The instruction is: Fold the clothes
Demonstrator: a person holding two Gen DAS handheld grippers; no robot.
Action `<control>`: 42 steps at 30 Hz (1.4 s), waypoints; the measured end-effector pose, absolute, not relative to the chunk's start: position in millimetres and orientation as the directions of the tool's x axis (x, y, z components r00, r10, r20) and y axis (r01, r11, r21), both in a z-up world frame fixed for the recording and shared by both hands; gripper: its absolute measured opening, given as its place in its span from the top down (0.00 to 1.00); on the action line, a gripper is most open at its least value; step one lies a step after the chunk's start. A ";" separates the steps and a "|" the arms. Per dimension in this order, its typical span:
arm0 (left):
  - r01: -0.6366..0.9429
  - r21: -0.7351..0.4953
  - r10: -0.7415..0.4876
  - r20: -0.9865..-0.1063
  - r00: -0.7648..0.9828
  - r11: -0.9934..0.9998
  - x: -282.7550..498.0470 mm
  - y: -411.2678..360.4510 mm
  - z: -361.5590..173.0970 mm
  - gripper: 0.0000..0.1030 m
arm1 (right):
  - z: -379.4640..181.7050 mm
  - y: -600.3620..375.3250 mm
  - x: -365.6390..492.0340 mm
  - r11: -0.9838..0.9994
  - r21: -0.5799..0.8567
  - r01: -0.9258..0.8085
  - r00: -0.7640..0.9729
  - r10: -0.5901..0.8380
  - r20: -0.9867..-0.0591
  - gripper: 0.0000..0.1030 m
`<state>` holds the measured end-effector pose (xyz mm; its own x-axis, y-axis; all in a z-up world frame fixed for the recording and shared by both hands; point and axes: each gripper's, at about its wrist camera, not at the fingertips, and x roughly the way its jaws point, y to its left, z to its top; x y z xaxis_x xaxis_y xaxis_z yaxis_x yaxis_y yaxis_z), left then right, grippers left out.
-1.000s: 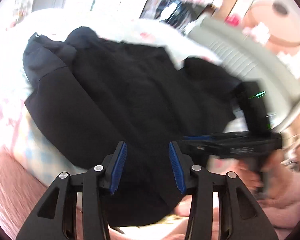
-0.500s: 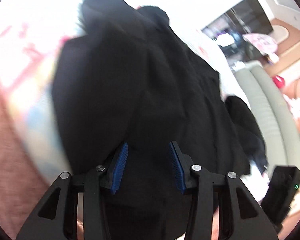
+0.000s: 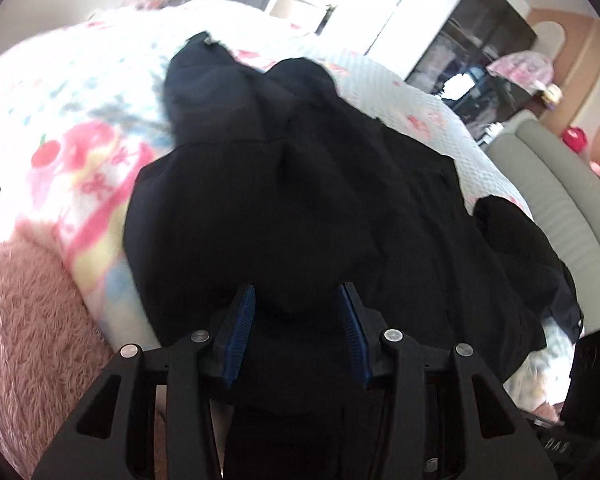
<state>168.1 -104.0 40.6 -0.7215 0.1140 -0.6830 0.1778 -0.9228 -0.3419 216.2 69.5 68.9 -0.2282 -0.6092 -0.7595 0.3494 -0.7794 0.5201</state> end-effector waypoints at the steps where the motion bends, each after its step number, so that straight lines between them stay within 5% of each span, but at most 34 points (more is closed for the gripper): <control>1: 0.151 -0.289 0.091 -0.678 -0.729 -0.945 165.6 -92.2 47.5 0.55 | 75.2 76.3 215.5 -0.776 0.529 0.342 -0.236 -0.616 -0.751 0.72; 4: 0.039 -0.195 0.110 -0.693 -0.712 -0.980 147.1 -58.5 58.1 0.51 | 90.4 91.8 210.4 -0.798 0.504 0.332 -0.268 -0.591 -0.760 0.56; 7: -0.117 -0.289 0.300 -0.749 -0.591 -0.950 111.9 -26.5 48.2 0.50 | 95.5 100.9 205.5 -0.842 0.432 0.323 -0.318 -0.526 -0.789 0.46; 10: -0.190 -0.345 0.393 -0.773 -0.499 -0.919 94.3 0.8 31.5 0.47 | 86.9 110.7 195.3 -0.897 0.337 0.285 -0.357 -0.426 -0.831 0.45; 14: -0.201 -0.232 0.301 -0.834 -0.464 -0.952 88.8 28.3 6.3 0.41 | 49.2 120.2 190.5 -0.915 0.312 0.255 -0.310 -0.383 -0.870 0.45; 15: -0.199 -0.179 0.255 -0.841 -0.476 -0.963 88.6 35.7 2.6 0.53 | 43.1 120.5 191.0 -0.917 0.300 0.261 -0.299 -0.373 -0.878 0.45; 16: -0.173 -0.125 0.197 -0.841 -0.504 -0.977 90.7 36.8 2.3 0.82 | 38.3 119.7 191.4 -0.919 0.287 0.270 -0.291 -0.362 -0.885 0.45; 17: -0.145 -0.088 0.153 -0.837 -0.526 -0.985 92.7 33.9 2.8 0.90 | 38.1 118.7 190.5 -0.920 0.282 0.273 -0.289 -0.358 -0.888 0.45; 25: -0.193 -0.372 0.413 -0.715 -0.564 -0.908 105.7 -3.3 34.2 0.95 | 76.4 106.5 167.5 -0.880 0.353 0.318 -0.297 -0.446 -0.844 0.45; 32: -0.289 -0.396 0.490 -0.726 -0.483 -0.872 93.4 9.9 37.0 0.94 | 88.4 77.2 100.2 -0.772 0.515 0.373 -0.200 -0.609 -0.768 0.44; 35: -0.319 -0.457 0.553 -0.751 -0.361 -0.830 79.8 6.9 33.7 0.87 | 74.0 59.6 80.0 -0.772 0.508 0.382 -0.165 -0.598 -0.784 0.43; 37: -0.331 -0.487 0.582 -0.748 -0.319 -0.808 61.8 -4.3 42.2 0.64 | 68.0 45.5 67.2 -0.779 0.489 0.393 -0.146 -0.578 -0.803 0.42; 39: -0.338 -0.477 0.580 -0.729 -0.363 -0.811 40.6 -21.1 59.7 0.54 | 63.0 36.1 42.2 -0.784 0.471 0.403 -0.135 -0.560 -0.817 0.42; 42: -0.311 -0.394 0.500 -0.732 -0.462 -0.865 -5.4 -53.0 77.1 0.51 | 61.0 22.7 -3.5 -0.780 0.466 0.418 -0.121 -0.557 -0.822 0.41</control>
<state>-5.4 -53.0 77.1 -0.4624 0.4999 -0.7323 -0.3110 -0.8649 -0.3941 -3.5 22.7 61.0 -0.1214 -0.5565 -0.8219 0.4184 -0.7796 0.4660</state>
